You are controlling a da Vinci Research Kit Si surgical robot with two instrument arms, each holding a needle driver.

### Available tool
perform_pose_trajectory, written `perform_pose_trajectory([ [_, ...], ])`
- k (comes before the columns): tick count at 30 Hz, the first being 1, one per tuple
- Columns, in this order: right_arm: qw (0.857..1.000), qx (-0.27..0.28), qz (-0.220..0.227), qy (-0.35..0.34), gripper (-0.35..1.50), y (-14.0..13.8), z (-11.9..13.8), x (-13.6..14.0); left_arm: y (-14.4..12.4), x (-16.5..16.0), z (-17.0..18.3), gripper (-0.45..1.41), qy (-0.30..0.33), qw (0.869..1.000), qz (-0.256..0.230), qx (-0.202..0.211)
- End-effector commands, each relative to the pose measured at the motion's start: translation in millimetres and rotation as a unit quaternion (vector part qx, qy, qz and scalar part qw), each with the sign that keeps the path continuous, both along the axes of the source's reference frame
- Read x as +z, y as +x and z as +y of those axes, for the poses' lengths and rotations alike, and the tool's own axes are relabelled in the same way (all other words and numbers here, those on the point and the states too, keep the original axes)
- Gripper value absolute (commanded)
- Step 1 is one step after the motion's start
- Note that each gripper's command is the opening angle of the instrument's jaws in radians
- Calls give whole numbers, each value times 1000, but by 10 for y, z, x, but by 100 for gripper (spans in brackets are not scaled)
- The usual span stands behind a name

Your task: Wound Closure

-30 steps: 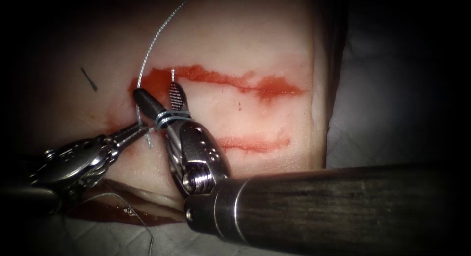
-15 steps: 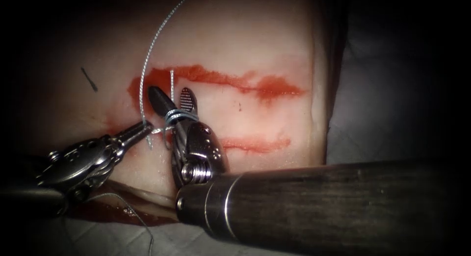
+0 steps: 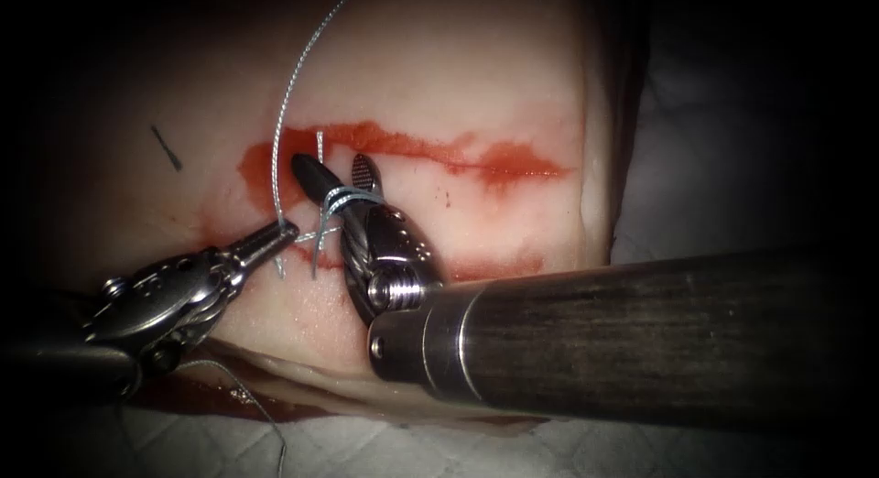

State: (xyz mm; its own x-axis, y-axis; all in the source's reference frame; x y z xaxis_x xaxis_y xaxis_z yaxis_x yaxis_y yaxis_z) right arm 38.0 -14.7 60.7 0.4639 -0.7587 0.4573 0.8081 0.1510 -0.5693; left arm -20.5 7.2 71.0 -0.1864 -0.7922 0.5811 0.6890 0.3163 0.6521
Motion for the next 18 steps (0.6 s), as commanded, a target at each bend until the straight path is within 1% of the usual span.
perform_pose_trajectory([
  [1,1000,-5,2,-2,59,11,1,3,-5,5,-2,-45,0,1000,0,0],
  [5,1000,-18,12,0,59,19,0,1,-3,5,-2,-45,-2,1000,1,2],
  [7,1000,-24,10,-2,59,21,1,1,-3,5,-2,-45,-2,1000,1,2],
  [10,999,-43,4,-14,49,23,2,1,-3,5,-2,-45,-2,1000,2,1],
  [12,999,-43,5,-16,47,24,2,1,-3,5,-2,-45,-2,1000,2,1],
  [14,998,-54,13,-33,14,25,1,3,-3,5,-2,-45,-2,1000,2,1],
  [16,997,-59,12,-37,4,25,0,3,-2,5,-2,-45,-2,1000,2,1],
  [17,997,-64,12,-38,-17,25,-1,3,-2,5,-2,-45,-2,1000,2,1],
  [18,997,-68,12,-38,-32,25,-1,2,-1,5,-2,-45,-2,1000,1,1],
])
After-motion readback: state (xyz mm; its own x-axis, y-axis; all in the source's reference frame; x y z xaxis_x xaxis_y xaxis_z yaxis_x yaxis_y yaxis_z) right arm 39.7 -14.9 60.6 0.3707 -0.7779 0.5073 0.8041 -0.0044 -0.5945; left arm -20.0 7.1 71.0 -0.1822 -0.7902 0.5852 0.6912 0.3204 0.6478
